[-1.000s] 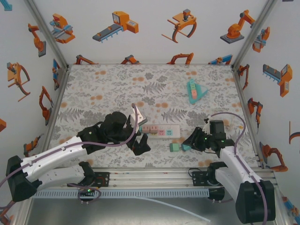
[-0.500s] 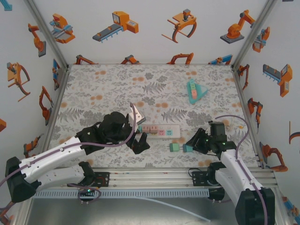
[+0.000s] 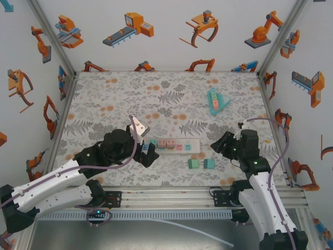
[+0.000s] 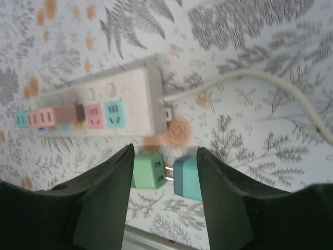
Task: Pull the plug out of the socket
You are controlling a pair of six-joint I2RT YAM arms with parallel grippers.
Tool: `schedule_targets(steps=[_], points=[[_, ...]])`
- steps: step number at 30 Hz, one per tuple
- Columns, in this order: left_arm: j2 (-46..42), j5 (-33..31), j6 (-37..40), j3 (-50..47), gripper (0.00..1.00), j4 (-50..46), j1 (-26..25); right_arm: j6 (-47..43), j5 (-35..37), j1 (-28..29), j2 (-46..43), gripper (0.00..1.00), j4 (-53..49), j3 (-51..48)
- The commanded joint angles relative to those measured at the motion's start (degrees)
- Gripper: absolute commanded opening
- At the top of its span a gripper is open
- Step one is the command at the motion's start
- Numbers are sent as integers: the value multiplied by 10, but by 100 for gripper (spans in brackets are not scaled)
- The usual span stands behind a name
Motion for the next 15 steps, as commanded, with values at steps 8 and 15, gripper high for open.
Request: schedule_targets(steps=[8, 15], points=[[-49, -161, -87, -25, 97, -44, 44, -236, -29, 103, 18, 51, 240, 34], [-85, -173, -130, -60, 97, -63, 90, -523, -89, 242, 95, 51, 304, 42]])
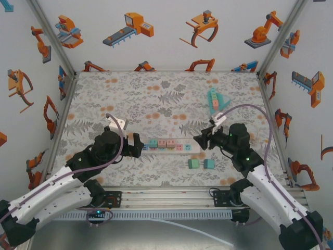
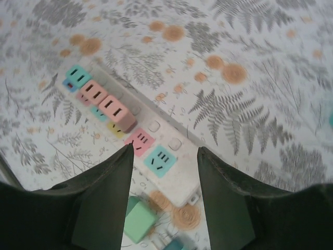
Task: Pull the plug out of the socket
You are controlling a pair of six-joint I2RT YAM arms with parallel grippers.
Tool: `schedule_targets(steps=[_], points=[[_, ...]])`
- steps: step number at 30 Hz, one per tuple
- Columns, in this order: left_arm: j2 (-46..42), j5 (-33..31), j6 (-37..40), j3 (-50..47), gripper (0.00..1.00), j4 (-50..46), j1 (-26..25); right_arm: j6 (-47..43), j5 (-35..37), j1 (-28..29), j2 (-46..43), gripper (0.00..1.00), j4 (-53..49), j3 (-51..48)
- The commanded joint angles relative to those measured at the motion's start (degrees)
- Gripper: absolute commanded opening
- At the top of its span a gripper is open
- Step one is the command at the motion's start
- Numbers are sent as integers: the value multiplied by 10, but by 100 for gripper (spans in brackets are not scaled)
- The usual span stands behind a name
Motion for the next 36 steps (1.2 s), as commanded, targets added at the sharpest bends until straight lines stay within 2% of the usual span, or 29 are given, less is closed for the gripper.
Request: schedule_targets(steps=[1, 3, 7, 11, 17, 23, 29, 36], points=[[-12, -24, -34, -11, 97, -18, 12, -210, -43, 52, 38, 51, 53, 20], [-7, -27, -36, -14, 97, -22, 20, -280, -39, 86, 73, 52, 35, 35], [15, -22, -29, -32, 98, -2, 43, -363, -25, 127, 144, 53, -20, 81], [49, 28, -38, -49, 100, 39, 87, -421, -29, 151, 213, 54, -62, 123], [122, 101, -43, -51, 98, 76, 143, -447, -97, 156, 312, 53, -100, 178], [200, 133, -39, -28, 96, 86, 161, -444, -83, 158, 397, 52, -84, 211], [267, 131, -34, -14, 80, 91, 166, -420, -83, 158, 445, 47, -40, 216], [312, 143, -35, -3, 72, 97, 168, -414, -81, 158, 465, 41, -30, 214]])
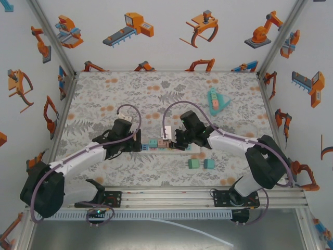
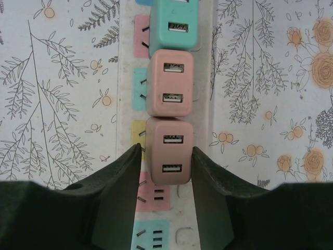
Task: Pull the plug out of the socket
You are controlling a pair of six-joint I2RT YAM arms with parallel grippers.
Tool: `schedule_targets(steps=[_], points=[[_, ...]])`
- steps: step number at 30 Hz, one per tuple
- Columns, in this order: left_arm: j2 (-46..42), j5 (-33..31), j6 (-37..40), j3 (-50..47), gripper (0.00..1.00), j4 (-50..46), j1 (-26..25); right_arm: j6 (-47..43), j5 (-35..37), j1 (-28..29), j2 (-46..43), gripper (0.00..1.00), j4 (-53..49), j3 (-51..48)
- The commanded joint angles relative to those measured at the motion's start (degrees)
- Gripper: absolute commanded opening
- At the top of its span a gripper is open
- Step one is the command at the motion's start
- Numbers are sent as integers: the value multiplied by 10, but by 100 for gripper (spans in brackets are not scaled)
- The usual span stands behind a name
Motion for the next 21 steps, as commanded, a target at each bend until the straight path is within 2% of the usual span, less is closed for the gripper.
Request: schedule_targets(steps=[1, 6, 21], points=[[11, 12, -2, 18, 71, 9, 4, 8, -9, 4, 7, 41, 16, 12], [37, 16, -6, 23, 70, 9, 5, 9, -12, 4, 16, 39, 14, 17], [82, 42, -3, 30, 67, -20, 6, 39, -11, 3, 37, 24, 5, 46]])
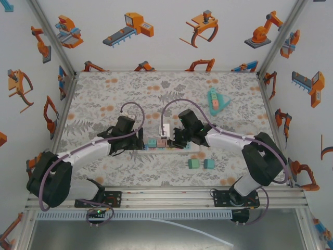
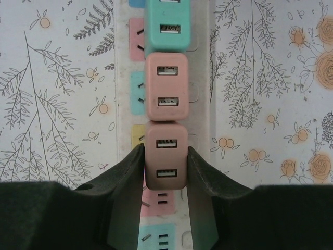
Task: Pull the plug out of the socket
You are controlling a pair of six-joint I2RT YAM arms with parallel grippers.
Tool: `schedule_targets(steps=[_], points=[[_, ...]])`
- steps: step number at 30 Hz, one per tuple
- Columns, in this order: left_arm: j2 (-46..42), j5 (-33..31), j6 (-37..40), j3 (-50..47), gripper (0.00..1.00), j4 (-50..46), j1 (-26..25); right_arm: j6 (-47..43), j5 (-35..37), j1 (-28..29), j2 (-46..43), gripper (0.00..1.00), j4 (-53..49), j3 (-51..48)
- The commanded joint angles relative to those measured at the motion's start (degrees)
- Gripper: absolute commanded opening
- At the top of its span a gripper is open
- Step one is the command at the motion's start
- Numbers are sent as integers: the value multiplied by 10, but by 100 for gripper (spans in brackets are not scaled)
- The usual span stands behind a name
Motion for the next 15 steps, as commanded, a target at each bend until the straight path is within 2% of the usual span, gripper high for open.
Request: schedule_targets(steps=[1, 8, 15], points=[[22, 12, 0, 3, 67, -38, 2, 18, -8, 3, 13, 23, 12, 24], [40, -10, -8, -2, 67, -56, 2, 55, -23, 3, 21, 19, 10, 49], [71, -20, -11, 6, 67, -70, 2, 133, -56, -12, 22, 12, 31, 69]])
